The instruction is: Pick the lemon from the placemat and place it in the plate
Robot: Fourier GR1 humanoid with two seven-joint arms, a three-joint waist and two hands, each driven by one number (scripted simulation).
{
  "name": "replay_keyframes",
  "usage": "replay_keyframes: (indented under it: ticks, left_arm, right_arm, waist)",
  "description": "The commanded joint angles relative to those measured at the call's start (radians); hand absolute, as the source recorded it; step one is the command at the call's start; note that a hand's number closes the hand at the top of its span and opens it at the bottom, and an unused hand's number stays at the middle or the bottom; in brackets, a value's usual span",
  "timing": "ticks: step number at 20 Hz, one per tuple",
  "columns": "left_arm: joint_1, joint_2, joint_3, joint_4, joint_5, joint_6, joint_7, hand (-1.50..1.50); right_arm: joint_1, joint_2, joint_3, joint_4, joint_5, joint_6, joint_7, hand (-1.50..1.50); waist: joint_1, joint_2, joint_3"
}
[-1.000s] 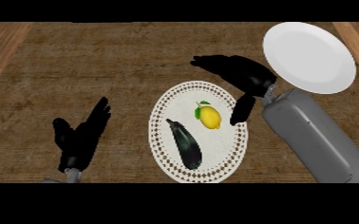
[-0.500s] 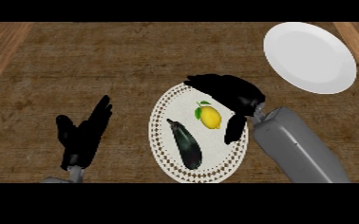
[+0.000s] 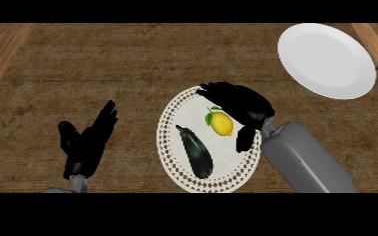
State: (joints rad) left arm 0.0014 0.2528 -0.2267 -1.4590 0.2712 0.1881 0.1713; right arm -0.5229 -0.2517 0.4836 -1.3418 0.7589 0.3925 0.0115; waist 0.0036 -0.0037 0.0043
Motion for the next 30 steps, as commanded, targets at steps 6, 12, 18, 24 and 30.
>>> replay_keyframes:
  ticks: [6, 12, 18, 24, 30]
  left_arm:
    - [-0.031, -0.024, 0.055, 0.03, -0.018, -0.036, 0.062, 0.0]
    - [0.016, -0.055, 0.054, 0.073, -0.052, -0.06, -0.012, 0.0]
    - [0.024, -0.035, 0.063, -0.014, -0.051, -0.062, 0.053, 0.0]
    - [-0.01, -0.093, 0.063, 0.061, -0.093, -0.057, 0.019, 0.0]
    - [0.017, -0.072, 0.061, 0.016, -0.079, -0.068, 0.016, 0.0]
  right_arm:
    - [-0.049, 0.117, -0.027, 0.189, 0.139, -0.034, -0.047, -1.5]
    - [-0.059, 0.127, -0.055, 0.233, 0.184, -0.029, -0.081, -1.5]
    - [-0.092, 0.114, -0.008, 0.384, 0.288, -0.167, -0.241, 1.5]
    - [-0.079, 0.105, -0.052, 0.301, 0.329, -0.141, -0.256, 1.5]
    - [-0.149, 0.205, -0.34, 0.328, 0.278, -0.352, 0.148, 1.5]
  waist:
    - [0.002, 0.005, -0.004]
    - [0.001, 0.004, -0.004]
    - [0.008, 0.005, -0.004]
    - [0.0, 0.004, -0.004]
    - [-0.001, 0.016, -0.003]
